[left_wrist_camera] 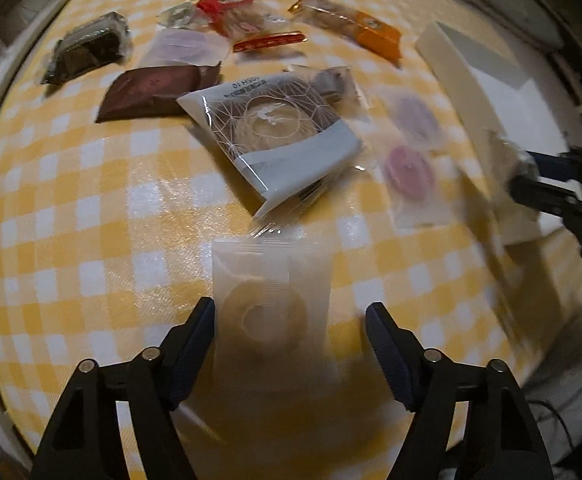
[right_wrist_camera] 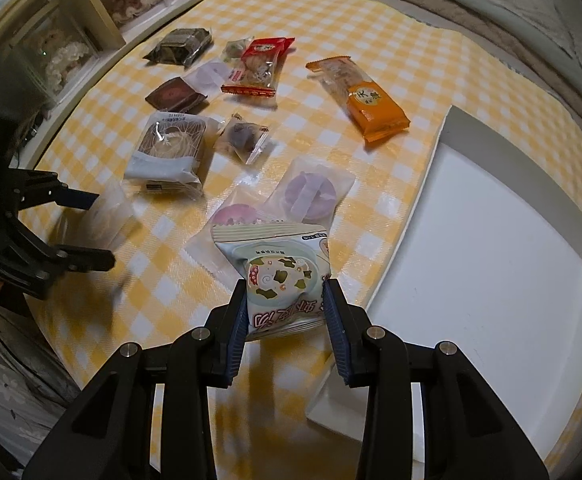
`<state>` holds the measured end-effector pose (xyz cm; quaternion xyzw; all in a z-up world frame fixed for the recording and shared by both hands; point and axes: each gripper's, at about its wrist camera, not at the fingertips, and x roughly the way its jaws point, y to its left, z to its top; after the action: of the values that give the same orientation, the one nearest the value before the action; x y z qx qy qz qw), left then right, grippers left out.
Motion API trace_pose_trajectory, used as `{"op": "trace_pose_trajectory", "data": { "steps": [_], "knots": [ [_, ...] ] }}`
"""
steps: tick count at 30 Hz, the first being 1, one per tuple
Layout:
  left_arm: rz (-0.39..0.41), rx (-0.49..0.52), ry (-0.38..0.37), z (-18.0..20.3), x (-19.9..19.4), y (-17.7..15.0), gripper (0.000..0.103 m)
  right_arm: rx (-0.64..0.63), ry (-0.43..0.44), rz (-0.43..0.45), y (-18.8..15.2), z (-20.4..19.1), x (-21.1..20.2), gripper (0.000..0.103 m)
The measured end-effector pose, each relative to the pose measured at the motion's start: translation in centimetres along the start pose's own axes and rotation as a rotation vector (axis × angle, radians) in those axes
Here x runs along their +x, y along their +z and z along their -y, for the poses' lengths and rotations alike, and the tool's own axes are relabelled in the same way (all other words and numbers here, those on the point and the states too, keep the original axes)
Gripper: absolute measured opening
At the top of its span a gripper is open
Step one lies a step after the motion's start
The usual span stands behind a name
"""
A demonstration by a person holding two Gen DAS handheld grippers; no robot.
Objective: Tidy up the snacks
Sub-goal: 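Grasp the clear ring-cookie pack with the left tool while the right tool lifts its packet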
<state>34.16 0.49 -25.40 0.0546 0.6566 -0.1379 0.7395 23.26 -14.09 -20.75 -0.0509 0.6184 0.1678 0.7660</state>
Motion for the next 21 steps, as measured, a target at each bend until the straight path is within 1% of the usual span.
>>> {"op": "trace_pose_trajectory", "data": {
  "steps": [3, 5, 6, 8, 10, 14, 16, 18, 21],
  "knots": [
    [-0.012, -0.004, 0.067, 1.3, 0.5, -0.1, 0.067, -0.002, 0.001, 0.006, 0.0, -0.1, -0.2, 0.037],
    [-0.033, 0.006, 0.115, 1.8, 0.5, 0.1, 0.059, 0.0, 0.005, 0.01, 0.0, -0.1, -0.4, 0.037],
    [-0.038, 0.009, 0.131, 2.1, 0.5, 0.1, 0.059, 0.0, 0.006, 0.011, 0.0, -0.1, -0.5, 0.037],
    [-0.042, -0.002, 0.138, 2.2, 0.4, 0.2, 0.053, 0.0, 0.005, 0.014, -0.1, -0.1, -0.6, 0.037],
    [-0.043, -0.019, 0.134, 2.0, 0.4, 0.4, 0.052, 0.002, -0.002, 0.014, -0.2, 0.0, -0.6, 0.037],
    [-0.045, -0.033, 0.149, 2.1, 0.2, 0.0, 0.05, 0.01, 0.0, 0.017, -0.3, 0.2, -0.6, 0.037],
    [-0.048, -0.04, 0.133, 2.6, -0.3, -0.4, 0.05, 0.014, 0.0, 0.023, -0.3, 0.2, -0.8, 0.037],
    [-0.023, -0.015, 0.116, 2.7, -2.0, -1.0, 0.05, 0.018, 0.02, 0.038, -0.3, 0.4, -1.2, 0.037],
    [0.05, 0.016, 0.09, 4.3, -4.3, -0.8, 0.05, 0.021, 0.012, 0.072, -0.2, 0.5, -2.2, 0.037]
  ]
}}
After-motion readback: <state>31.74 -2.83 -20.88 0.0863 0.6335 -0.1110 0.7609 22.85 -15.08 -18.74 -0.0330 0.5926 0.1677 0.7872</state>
